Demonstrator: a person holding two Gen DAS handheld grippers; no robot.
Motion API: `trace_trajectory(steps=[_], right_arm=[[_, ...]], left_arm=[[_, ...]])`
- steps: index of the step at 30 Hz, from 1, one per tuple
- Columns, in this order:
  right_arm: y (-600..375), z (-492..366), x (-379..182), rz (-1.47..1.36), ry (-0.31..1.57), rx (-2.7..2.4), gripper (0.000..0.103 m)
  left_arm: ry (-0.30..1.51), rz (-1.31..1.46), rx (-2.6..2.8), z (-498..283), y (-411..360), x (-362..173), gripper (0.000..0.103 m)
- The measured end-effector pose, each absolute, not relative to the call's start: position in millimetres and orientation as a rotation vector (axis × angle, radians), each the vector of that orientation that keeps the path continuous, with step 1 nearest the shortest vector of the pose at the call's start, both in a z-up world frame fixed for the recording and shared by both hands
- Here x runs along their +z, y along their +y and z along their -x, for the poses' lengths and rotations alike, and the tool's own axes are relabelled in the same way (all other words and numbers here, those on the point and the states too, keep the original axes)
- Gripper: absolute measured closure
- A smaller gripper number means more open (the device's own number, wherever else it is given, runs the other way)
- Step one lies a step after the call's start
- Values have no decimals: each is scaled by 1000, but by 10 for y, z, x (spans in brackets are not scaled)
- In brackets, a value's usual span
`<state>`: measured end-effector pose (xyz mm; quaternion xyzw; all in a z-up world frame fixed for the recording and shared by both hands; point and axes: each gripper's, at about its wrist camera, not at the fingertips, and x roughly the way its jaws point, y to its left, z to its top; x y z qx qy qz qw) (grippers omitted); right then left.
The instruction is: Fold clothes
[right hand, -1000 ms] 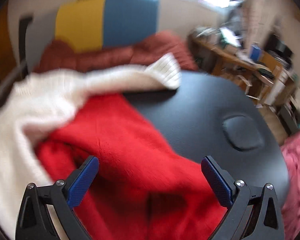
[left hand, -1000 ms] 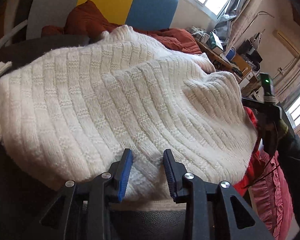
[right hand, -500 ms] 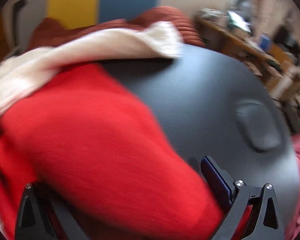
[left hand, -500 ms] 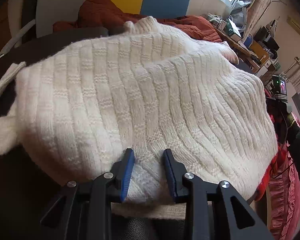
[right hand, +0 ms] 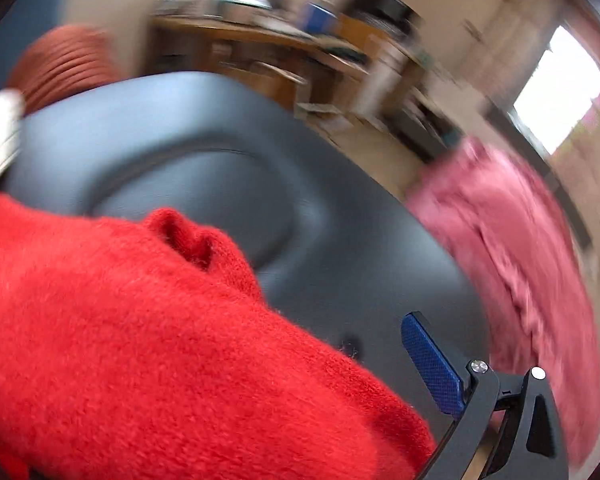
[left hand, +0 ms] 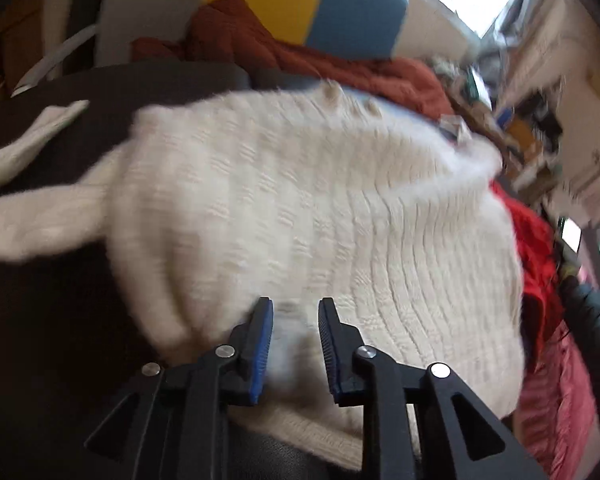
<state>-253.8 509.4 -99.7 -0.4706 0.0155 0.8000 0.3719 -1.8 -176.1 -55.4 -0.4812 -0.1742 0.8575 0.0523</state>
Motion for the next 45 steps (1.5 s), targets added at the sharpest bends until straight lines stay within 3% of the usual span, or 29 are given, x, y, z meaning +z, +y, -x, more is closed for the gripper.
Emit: trace_trajectory(steps=[2, 8, 13, 17, 21, 23, 26, 34, 36, 41, 45], right_arm=[[5228, 2528, -973, 1209, 122, 2053, 0], [4983, 2346, -816, 1201, 70, 2090, 0], [4600, 2139, -479, 1059, -211, 2116, 0], [4286, 2030, -283, 1005, -425, 2152, 0], [3954, 1888, -46, 944, -463, 2247, 0], [3680, 1779, 93, 886, -478, 2345, 0], [3092, 1587, 226, 861, -492, 2548, 0], [1427, 1258, -97, 1295, -378, 3166, 0], [1078, 1190, -290, 1429, -371, 3231, 0], [455, 1023, -891, 1774, -429, 3247, 0], [316, 776, -1089, 1834, -506, 3243, 0]], left_arm=[[-636, 1409, 2648, -134, -1987, -471, 74], [-594, 1460, 2715, -612, -2328, -505, 72], [-666, 1461, 2682, -612, -2176, -688, 66], [-569, 1478, 2709, -466, -1986, -769, 66], [-490, 1489, 2773, -352, -1851, -813, 67], [-526, 1474, 2767, -342, -1863, -819, 88], [-606, 1456, 2751, -380, -1923, -825, 97], [-709, 1326, 2789, -1003, -2339, -542, 98], [-710, 1310, 2806, -1193, -2462, -467, 103], [-723, 1343, 2843, -1568, -2717, -424, 103], [-758, 1427, 2832, -1694, -2823, -577, 102]])
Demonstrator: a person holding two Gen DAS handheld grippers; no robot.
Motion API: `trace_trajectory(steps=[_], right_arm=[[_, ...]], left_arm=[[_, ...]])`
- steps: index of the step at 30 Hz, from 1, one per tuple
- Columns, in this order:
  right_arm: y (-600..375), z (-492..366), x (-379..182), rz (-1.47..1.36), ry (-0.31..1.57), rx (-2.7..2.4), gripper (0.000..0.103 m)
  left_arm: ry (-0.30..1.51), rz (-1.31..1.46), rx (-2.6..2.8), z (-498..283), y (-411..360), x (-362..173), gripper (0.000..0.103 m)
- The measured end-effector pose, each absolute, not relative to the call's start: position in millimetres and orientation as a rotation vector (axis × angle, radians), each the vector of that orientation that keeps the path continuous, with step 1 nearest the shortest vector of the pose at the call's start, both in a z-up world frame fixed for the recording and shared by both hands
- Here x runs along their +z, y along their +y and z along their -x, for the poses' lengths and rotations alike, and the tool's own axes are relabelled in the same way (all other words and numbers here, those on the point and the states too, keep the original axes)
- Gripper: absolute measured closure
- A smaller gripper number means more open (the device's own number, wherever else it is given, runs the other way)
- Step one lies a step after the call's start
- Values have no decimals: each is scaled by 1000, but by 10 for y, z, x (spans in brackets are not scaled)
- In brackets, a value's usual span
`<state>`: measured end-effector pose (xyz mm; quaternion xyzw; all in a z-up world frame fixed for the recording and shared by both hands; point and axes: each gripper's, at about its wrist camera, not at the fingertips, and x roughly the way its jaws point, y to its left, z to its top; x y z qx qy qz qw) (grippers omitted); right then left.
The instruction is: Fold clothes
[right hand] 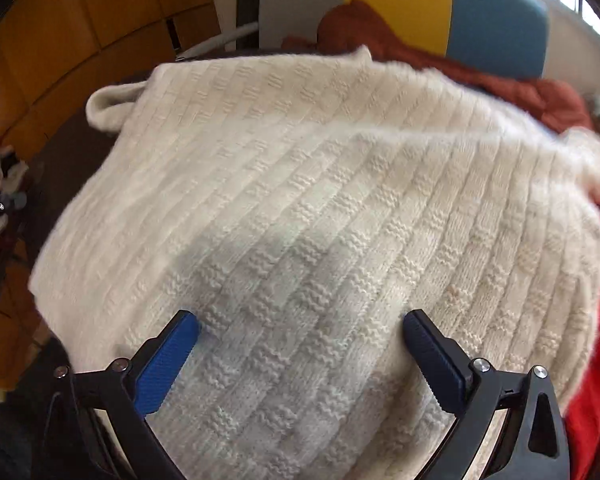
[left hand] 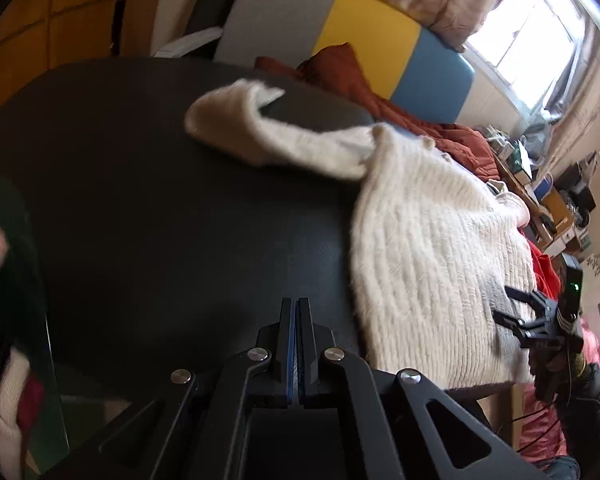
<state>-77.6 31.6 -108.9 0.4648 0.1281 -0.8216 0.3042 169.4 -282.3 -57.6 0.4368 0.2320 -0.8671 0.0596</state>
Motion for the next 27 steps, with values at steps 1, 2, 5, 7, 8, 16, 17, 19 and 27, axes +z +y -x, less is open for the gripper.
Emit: trace_trajectory(steps=[1, 2, 5, 7, 8, 16, 17, 19, 27], right_arm=[[328, 714, -1102, -1234, 335, -2149, 0], [345, 667, -1107, -1231, 350, -2130, 0], [465, 506, -1105, -1220, 395, -2069, 0], [554, 428, -1078, -1217, 417, -2040, 0], [590, 414, -1071, -1221, 430, -2029, 0], [696, 468, -1034, -1221, 479, -1997, 0], [707, 487, -1032, -1218, 475, -1999, 0], [727, 551, -1029, -1212, 460, -2005, 0], [815, 761, -1026, -1168, 390, -2041, 0]], left_arm=[[734, -1330, -2609, -1696, -2858, -611, 92], [768, -1324, -2587, -1677, -2903, -627, 82], [891, -1285, -2557, -1578, -3027, -609, 68], [911, -1255, -2549, -1427, -3076, -533, 67], [902, -1245, -2544, -1353, -3091, -496, 65], [956, -1156, -2337, -582, -3665, -304, 56], [949, -1162, -2321, -487, -3715, -290, 54], [908, -1193, -2296, -296, -3772, -277, 53], [632, -1468, -2119, 441, -3861, -626, 82]])
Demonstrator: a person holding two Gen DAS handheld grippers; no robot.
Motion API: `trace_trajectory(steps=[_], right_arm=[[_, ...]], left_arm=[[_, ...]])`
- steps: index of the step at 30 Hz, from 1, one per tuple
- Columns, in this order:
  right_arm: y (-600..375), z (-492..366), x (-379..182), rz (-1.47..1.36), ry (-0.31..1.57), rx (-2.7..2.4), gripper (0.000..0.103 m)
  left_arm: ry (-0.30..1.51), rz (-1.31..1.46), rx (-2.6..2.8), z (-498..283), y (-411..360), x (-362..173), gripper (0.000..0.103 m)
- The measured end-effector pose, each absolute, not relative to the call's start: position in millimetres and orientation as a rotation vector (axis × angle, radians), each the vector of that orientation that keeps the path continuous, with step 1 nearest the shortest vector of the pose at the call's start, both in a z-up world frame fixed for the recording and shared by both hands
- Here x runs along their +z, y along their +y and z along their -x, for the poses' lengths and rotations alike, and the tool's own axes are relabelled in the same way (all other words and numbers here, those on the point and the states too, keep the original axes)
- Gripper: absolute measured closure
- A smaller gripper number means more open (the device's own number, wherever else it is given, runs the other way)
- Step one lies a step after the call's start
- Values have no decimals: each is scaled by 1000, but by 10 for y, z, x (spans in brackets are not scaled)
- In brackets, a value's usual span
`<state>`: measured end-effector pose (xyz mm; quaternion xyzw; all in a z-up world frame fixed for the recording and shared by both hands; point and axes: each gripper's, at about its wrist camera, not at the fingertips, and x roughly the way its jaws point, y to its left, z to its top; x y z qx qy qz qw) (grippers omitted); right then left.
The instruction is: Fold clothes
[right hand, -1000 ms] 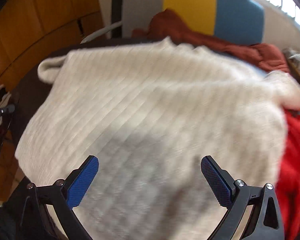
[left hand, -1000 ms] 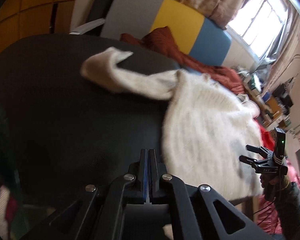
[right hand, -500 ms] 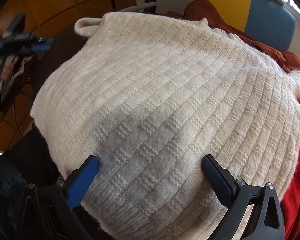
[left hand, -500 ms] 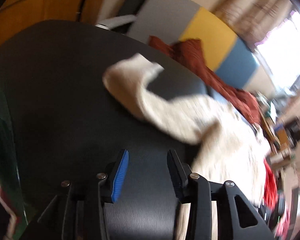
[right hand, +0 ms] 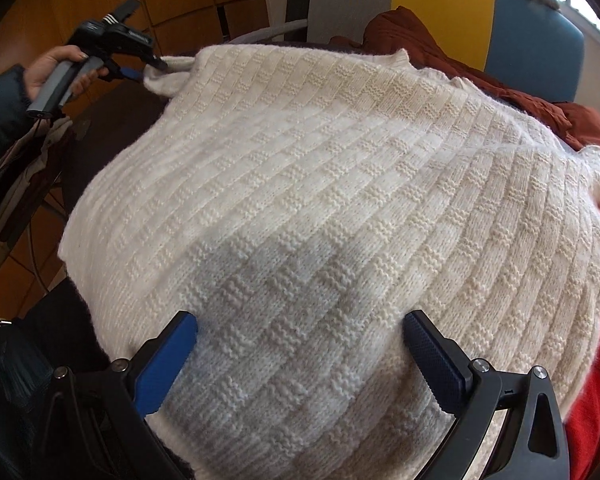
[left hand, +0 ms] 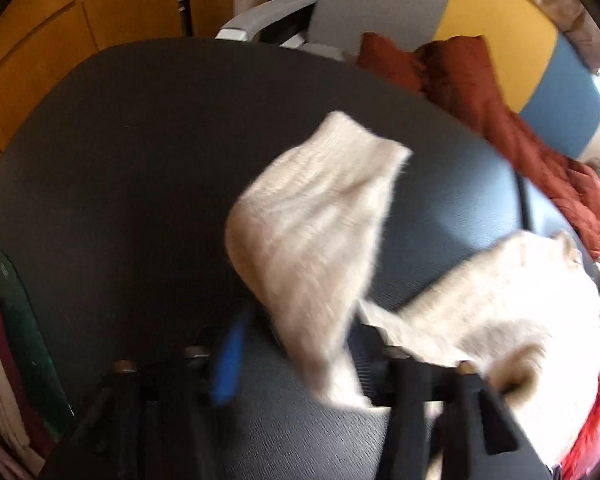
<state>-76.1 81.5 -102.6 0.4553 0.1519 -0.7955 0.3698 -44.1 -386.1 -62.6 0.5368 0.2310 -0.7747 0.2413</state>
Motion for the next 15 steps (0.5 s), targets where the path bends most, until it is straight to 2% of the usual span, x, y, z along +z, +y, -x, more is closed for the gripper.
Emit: trace_trajectory(steps=[1, 2, 6, 8, 10, 12, 14, 15], right_arm=[[841, 785, -1026, -1160, 381, -2046, 0], [861, 788, -1026, -1152, 375, -2050, 0], [882, 692, -1040, -1140, 348, -2070, 0], [849, 546, -1026, -1142, 338, -2079, 0], [795, 508, -1056, -1144, 349, -2071, 0], [769, 511, -1068, -1147, 361, -2052, 0], [733, 532, -1071, -1147, 384, -2027, 0], [716, 543, -1073, -1148, 395, -2017, 0]], left_arm=[[659, -1439, -2117, 440, -3918, -623, 93], [689, -1406, -2116, 434, -3977, -616, 96], [888, -962, -2322, 80, -4212, -98, 97], [897, -743, -2397, -181, -4267, 164, 97], [849, -700, -2380, -324, -4312, 218, 97], [780, -755, -2294, -378, -4379, 142, 94], [723, -927, -2105, -340, -4493, -112, 77], [773, -1006, -1986, -365, -4593, -285, 76]])
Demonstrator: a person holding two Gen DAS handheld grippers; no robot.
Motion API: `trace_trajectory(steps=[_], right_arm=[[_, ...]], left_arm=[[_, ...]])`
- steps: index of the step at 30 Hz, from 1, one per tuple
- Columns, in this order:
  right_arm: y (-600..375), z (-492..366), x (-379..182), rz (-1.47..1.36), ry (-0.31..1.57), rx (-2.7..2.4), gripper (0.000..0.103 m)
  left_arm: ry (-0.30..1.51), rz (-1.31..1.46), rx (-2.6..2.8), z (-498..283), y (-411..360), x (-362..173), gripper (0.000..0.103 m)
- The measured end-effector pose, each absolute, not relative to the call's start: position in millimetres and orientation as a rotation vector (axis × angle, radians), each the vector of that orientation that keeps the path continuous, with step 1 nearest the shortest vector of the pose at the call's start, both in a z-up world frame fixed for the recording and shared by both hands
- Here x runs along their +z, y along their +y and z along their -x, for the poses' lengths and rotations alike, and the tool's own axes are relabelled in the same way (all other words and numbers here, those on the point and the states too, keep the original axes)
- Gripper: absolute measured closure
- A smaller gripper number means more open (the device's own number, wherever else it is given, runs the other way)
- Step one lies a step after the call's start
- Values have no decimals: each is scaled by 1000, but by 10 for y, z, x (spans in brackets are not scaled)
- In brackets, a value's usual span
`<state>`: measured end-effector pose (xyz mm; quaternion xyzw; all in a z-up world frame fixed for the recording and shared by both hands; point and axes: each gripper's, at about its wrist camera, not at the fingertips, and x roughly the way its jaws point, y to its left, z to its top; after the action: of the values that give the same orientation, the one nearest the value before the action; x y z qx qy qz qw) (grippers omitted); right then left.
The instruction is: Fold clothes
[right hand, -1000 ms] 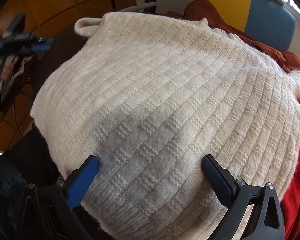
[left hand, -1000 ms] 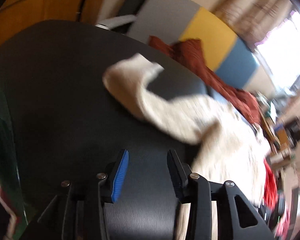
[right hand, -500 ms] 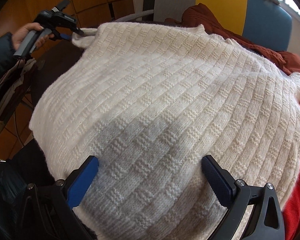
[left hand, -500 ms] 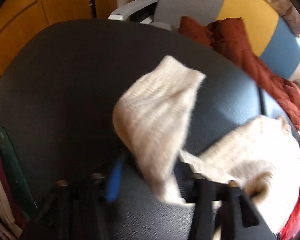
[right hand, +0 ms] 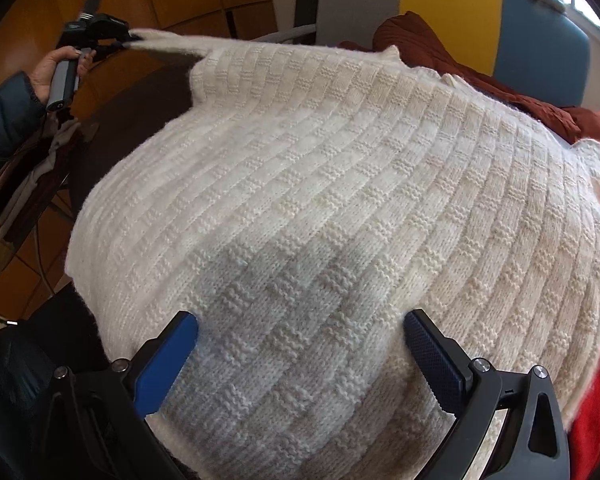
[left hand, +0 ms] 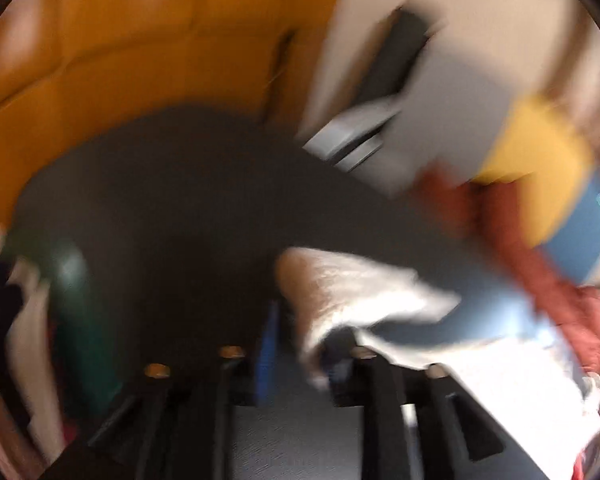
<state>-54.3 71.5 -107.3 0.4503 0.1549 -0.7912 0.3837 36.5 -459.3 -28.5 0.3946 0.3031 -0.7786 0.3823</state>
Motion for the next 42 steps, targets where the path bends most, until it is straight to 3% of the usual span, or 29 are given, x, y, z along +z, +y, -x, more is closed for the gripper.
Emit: trace_trajectory(steps=[3, 8, 12, 23, 27, 32, 40, 42], right_arm=[[689, 538, -1070, -1149, 421, -1992, 0], [651, 666, -1091, -1146, 410, -1990, 0], [645, 726, -1015, -1160, 369, -1990, 0], [968, 1373, -685, -1089, 192, -2318, 0], [631, 1718, -813, -1105, 232, -2336, 0], [-24, 1801, -1074, -1134, 321, -2236, 0], [-648, 1733, -1015, -1074, 224, -2117, 0], [-732, 1711, -966, -1044, 193, -2099, 0]], left_arm=[[968, -980, -1818, -603, -4704, -546, 73], [745, -901, -2058, -409, -4131, -277, 70], [437, -965, -2375, 64, -3310, -102, 68], [229, -1239, -2585, 1206, -2138, -338, 68], [201, -1316, -2498, 1368, -2049, -674, 68], [197, -1186, -2508, 1322, -2218, -800, 62], [185, -1125, -2340, 1130, -2904, -826, 59], [170, -1120, -2316, 1090, -3002, -865, 52]])
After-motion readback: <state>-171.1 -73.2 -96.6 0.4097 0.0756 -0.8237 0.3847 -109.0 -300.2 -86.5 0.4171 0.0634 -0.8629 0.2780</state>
